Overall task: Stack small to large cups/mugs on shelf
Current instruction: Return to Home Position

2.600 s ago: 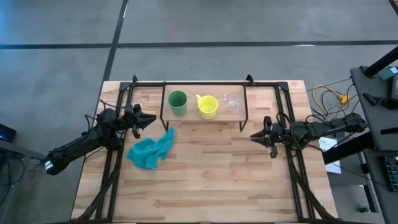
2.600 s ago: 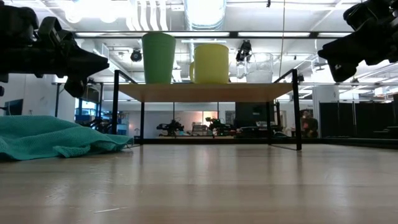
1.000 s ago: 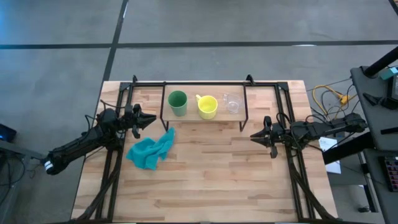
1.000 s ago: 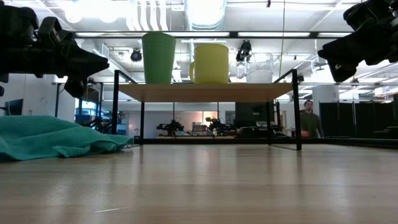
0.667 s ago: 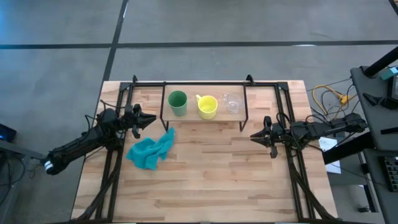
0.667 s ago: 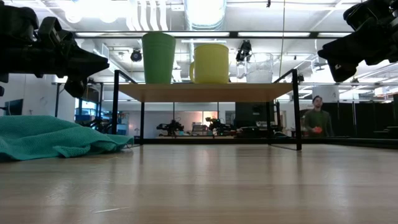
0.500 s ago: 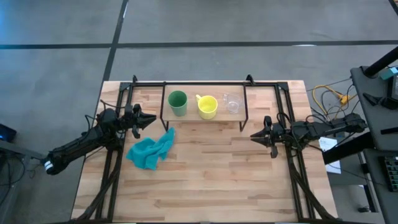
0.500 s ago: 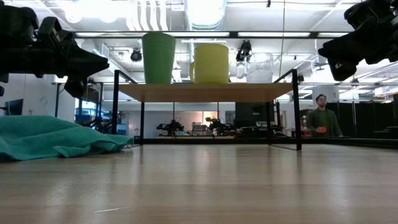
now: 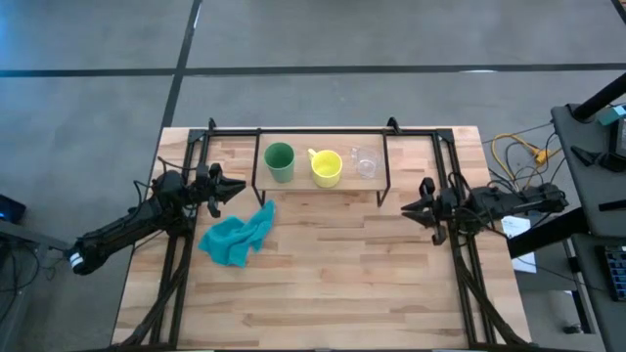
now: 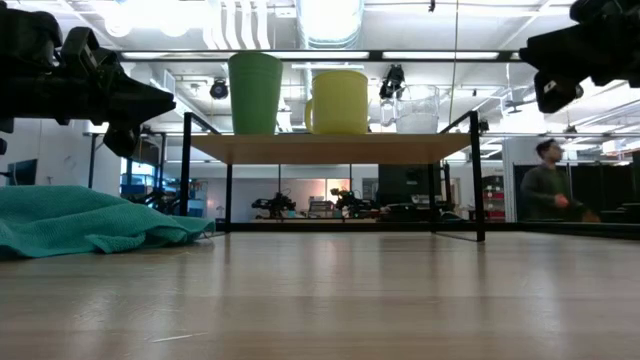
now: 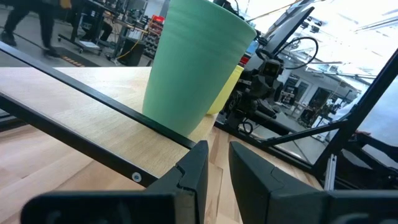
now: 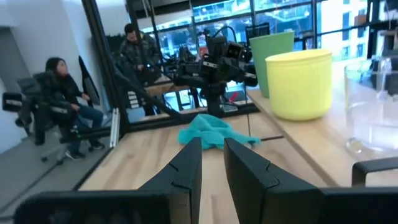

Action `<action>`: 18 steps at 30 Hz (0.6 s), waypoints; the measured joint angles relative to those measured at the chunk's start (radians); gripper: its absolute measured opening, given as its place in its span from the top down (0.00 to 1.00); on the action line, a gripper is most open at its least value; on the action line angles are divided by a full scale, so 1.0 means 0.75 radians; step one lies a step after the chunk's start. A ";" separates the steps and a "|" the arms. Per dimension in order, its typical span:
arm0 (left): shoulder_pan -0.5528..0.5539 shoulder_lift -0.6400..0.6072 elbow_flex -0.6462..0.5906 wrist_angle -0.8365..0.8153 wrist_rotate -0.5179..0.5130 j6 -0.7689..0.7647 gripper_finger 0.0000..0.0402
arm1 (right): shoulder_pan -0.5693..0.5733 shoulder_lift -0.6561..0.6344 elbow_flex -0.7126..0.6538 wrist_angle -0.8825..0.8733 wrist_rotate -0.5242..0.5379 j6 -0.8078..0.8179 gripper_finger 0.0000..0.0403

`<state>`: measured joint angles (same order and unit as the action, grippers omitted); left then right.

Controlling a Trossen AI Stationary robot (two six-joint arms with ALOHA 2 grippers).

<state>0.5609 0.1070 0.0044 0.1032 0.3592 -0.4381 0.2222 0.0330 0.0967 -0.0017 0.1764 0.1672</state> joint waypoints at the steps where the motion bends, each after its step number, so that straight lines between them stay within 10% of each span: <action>1: 0.000 0.000 0.000 0.001 0.000 0.000 0.87 | 0.000 0.001 0.000 -0.001 0.000 -0.021 0.84; 18: 0.000 0.000 0.000 0.000 0.000 0.000 0.87 | 0.000 0.018 -0.014 -0.057 0.001 -0.438 0.84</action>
<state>0.5608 0.1070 0.0044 0.1032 0.3594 -0.4381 0.2222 0.0463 0.0859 -0.0445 0.1768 -0.1612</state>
